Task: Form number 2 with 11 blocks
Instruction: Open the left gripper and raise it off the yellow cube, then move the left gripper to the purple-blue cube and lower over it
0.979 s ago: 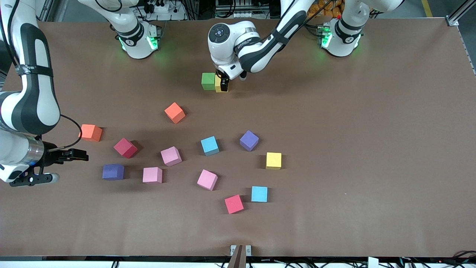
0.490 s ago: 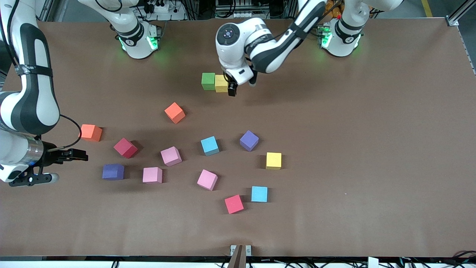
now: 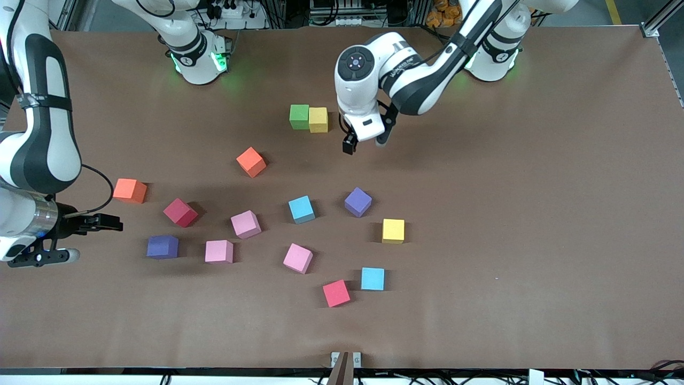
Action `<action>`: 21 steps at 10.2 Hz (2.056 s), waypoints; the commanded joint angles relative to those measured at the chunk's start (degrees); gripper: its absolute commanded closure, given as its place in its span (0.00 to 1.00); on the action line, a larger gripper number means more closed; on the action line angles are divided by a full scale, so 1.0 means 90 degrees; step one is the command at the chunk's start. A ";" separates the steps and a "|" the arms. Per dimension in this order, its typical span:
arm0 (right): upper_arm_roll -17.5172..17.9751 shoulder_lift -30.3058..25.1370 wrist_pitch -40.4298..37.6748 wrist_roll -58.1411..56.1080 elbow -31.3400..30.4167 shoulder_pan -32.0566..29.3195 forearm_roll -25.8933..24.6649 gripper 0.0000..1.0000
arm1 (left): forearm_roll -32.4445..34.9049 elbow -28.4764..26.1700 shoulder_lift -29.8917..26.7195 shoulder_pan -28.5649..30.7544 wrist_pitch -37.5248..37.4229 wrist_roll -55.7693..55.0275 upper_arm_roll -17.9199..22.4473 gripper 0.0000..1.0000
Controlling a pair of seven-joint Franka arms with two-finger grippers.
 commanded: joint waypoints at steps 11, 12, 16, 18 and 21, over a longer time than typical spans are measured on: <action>0.0021 -0.0011 -0.0002 -0.0134 0.0005 -0.0120 0.0108 0.00 | 0.0006 0.2156 0.2496 -0.0195 0.1947 0.2589 0.1105 0.00; 0.0021 -0.0011 -0.0002 -0.0134 0.0005 -0.0120 0.0108 0.00 | -0.0042 0.2146 0.2429 -0.0263 0.1909 0.2462 0.1105 0.00; 0.0021 -0.0011 -0.0002 -0.0134 0.0005 -0.0120 0.0108 0.00 | -0.0081 0.1904 0.2370 -0.0205 0.1645 0.2441 0.1105 0.00; 0.0021 -0.0001 -0.0002 -0.0134 0.0005 -0.0120 0.0108 0.00 | -0.0091 0.1911 0.2311 -0.0195 0.1286 0.2441 0.1095 0.00; 0.0021 -0.0011 -0.0002 -0.0134 0.0005 -0.0120 0.0108 0.00 | -0.0091 0.1892 0.2194 -0.0176 0.0952 0.2441 0.1095 0.00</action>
